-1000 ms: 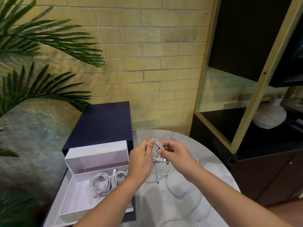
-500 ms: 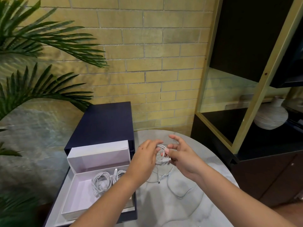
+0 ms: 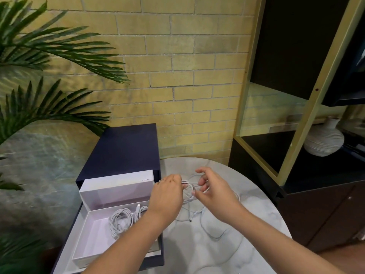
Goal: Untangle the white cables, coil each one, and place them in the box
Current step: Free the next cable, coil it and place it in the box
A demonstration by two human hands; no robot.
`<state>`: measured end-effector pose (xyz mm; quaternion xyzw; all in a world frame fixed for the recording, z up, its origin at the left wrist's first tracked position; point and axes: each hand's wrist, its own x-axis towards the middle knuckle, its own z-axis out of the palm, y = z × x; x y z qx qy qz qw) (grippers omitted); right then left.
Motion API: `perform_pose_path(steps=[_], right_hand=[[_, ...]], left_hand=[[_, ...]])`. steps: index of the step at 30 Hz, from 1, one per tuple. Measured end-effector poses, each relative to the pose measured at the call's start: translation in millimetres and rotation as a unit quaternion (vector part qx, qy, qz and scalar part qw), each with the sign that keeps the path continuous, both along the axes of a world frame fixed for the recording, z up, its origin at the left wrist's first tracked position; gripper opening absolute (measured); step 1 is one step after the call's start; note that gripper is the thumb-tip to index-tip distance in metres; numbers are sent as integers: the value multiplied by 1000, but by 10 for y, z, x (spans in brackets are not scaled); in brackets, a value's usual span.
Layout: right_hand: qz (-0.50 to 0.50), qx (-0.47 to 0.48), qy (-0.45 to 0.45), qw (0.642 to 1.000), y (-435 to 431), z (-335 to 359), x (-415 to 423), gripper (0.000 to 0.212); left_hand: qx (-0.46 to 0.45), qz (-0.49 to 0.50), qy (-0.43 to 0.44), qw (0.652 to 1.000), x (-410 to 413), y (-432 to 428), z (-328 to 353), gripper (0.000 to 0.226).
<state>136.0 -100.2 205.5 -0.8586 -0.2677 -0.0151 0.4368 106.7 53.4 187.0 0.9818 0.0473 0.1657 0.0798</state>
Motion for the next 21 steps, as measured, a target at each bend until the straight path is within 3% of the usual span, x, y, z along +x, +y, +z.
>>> perform_pose_path(steps=[4,7,12,17,21], right_hand=[[-20,-46,-84,995,26,-139,23,27],[-35,-40,-91,994,39,-171,70,15],[-71,12,-48,996,40,-151,187,11],[-97,43,-103,989,-31,-146,300,11],[-73,-69,-244,965,-70,-118,255,9]], left_hand=[[-92,15,48,994,23,-82,82,26],[-174,13,99,980,19,-101,129,24],[-431,-40,135,891,-40,-145,240,23],[-446,-71,114,885,-77,-177,296,24],[-368,-60,76,925,-48,-177,278,17]])
